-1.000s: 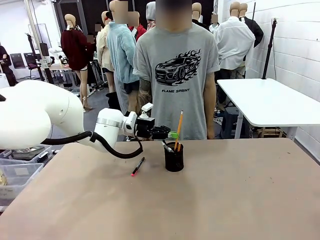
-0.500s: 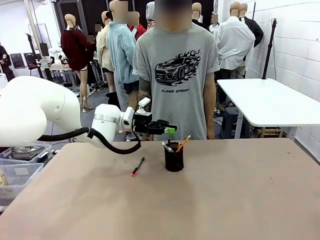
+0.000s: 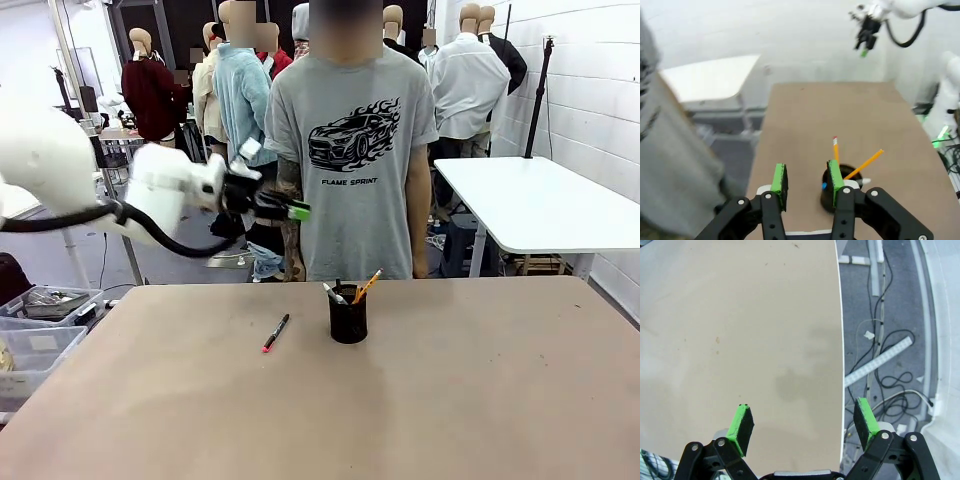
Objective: Place the pens into the pen holder.
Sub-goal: Pick up a writing instrument from the table and place it into the Pen holder.
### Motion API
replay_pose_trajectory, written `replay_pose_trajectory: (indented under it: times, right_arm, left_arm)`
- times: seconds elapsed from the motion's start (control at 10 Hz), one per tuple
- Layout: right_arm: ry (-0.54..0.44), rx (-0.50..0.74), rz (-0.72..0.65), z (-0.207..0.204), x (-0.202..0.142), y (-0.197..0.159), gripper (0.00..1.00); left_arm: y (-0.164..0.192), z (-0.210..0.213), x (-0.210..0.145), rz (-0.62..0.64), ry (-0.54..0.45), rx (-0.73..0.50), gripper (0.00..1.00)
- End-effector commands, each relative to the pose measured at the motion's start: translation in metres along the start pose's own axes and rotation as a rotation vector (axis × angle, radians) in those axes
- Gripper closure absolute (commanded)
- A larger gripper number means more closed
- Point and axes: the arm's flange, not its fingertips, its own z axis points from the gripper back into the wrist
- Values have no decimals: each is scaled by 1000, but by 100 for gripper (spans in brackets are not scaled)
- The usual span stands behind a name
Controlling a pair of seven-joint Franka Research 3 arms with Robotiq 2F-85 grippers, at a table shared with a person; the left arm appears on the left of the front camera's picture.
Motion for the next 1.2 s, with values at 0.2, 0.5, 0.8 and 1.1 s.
replay_pose_trajectory:
  times: [0.2,0.5,0.8,1.1]
  right_arm:
    - [2,-29,-8,-2,-1,3,0]
    - [2,-29,-8,-2,-1,3,0]
    - [2,-29,-8,-2,-1,3,0]
    - [2,-29,-8,-2,-1,3,0]
  left_arm:
    - [-50,55,48,341,469,361,56]
    - [-49,52,37,550,632,431,56]
    - [-46,7,12,722,721,460,56]
    - [-45,-42,-25,799,851,424,56]
